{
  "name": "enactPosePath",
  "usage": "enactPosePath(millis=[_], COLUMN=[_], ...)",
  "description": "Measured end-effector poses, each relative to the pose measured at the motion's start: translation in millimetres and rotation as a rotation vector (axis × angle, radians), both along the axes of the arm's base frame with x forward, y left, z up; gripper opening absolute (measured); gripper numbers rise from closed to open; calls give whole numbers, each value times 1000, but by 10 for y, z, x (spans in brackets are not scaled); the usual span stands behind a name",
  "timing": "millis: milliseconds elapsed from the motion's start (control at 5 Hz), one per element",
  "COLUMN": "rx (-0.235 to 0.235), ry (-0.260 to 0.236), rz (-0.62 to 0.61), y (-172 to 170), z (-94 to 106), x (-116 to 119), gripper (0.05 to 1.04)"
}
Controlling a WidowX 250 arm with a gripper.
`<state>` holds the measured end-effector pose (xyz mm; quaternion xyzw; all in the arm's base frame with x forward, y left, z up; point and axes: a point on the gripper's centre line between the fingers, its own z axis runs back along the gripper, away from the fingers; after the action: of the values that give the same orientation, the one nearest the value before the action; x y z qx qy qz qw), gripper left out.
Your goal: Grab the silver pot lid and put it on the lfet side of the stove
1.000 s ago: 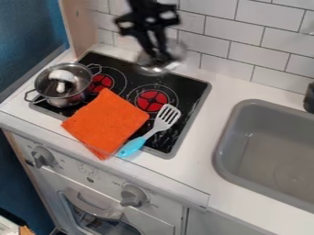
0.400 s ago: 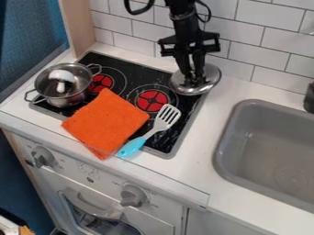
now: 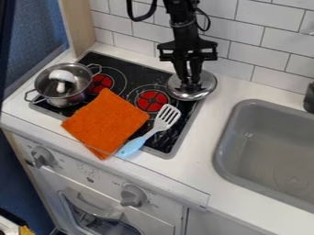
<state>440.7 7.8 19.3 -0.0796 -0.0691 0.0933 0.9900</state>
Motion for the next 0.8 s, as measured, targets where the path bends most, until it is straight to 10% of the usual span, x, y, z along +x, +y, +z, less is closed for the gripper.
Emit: enactPosePath(millis=[200, 400, 800], rx=[128, 130, 98], ry=[27, 24, 39], rz=[19, 4, -60], y=[-102, -129, -179], z=[-64, -66, -62], x=[-52, -39, -25], gripper=[282, 344, 923])
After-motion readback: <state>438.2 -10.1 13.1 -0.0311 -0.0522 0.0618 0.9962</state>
